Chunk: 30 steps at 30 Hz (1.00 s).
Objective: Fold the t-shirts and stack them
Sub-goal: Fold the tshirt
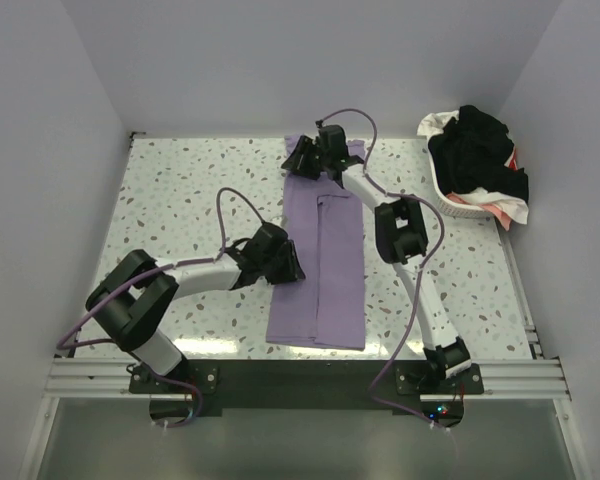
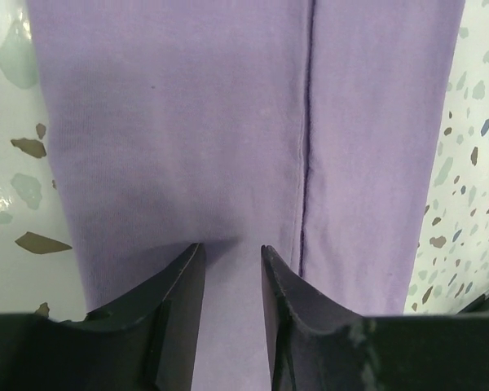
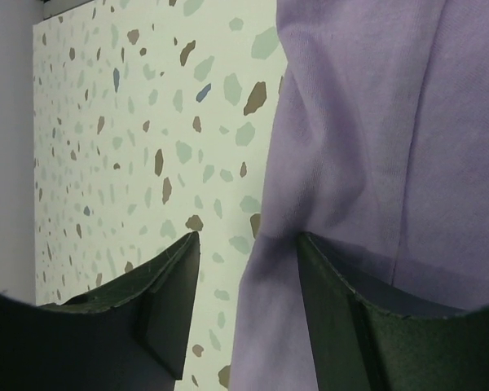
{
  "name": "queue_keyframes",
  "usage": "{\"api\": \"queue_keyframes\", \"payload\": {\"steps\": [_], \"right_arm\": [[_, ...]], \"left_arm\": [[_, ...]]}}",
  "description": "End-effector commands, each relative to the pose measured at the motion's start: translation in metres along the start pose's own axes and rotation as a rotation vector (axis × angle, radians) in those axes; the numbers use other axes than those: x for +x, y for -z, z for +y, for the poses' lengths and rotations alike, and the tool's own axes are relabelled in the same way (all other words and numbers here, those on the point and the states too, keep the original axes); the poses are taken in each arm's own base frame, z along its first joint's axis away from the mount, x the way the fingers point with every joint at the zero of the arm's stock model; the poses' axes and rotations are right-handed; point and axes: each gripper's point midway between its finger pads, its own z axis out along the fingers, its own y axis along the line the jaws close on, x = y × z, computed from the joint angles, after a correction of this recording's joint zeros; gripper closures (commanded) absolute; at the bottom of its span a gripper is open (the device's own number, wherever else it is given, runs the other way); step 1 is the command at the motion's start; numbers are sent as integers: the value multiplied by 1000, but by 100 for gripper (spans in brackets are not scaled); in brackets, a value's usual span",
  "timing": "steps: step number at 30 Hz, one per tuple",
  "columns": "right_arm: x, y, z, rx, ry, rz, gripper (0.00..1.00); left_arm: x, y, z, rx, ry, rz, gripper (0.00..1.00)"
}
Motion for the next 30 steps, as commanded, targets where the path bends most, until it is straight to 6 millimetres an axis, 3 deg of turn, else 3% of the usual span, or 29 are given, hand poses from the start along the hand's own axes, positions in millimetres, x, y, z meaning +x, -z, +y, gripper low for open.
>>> {"api": "queue_keyframes", "payload": {"steps": [1, 2, 3, 6, 7, 9, 10, 11, 12, 13, 15, 16, 18, 19, 21, 22, 24, 26, 27, 28, 30], "right_arm": [[-57, 48, 65, -119, 57, -76, 44], [-65, 60, 75, -132, 70, -82, 44], [-82, 84, 96, -151, 88, -110, 43], [-78, 121, 88, -63, 94, -79, 43], [-71, 150, 87, -15, 89, -80, 43], [-54, 178, 82, 21, 68, -62, 43], [-53, 208, 92, 28, 67, -85, 44], [-19, 214, 61, 102, 24, -24, 44], [-4, 225, 54, 120, 4, -8, 44], [25, 248, 46, 128, -9, 23, 44], [55, 268, 36, 146, -42, 48, 44], [89, 279, 14, 189, -69, 102, 44], [105, 309, 19, 189, -56, 86, 44], [140, 319, 0, 241, -68, 151, 44], [159, 341, 4, 217, -84, 153, 44], [192, 348, -11, 252, -98, 217, 44], [215, 364, -7, 236, -107, 235, 44], [252, 382, -22, 278, -150, 299, 44], [248, 385, -17, 260, -155, 280, 44], [263, 393, -26, 293, -162, 317, 44], [271, 404, -33, 322, -171, 331, 44]], "left_arm": [[-40, 21, -36, 76, -60, -90, 60], [-47, 27, -40, 85, -79, -107, 60], [-53, 31, -42, 85, -86, -119, 59], [-66, 48, -44, 62, -118, -154, 58], [-62, 51, -39, 44, -120, -141, 57], [-60, 62, -37, 49, -112, -149, 57], [-54, 64, -29, 32, -111, -134, 56], [-53, 72, -30, 44, -119, -141, 55], [-50, 76, -28, 43, -123, -136, 55], [-41, 78, -20, 29, -126, -106, 54], [-34, 88, -18, 41, -131, -99, 52], [-22, 88, -6, 22, -127, -69, 52], [-9, 91, 0, 28, -116, -38, 51], [5, 89, 13, 5, -107, -3, 51], [18, 90, 19, 14, -87, 28, 52], [32, 88, 27, 18, -81, 66, 53], [44, 90, 31, 28, -70, 96, 54], [61, 89, 41, 24, -64, 142, 55], [60, 90, 41, 26, -63, 140, 55], [68, 90, 45, 23, -61, 160, 55], [77, 91, 46, 22, -67, 181, 56]]}}
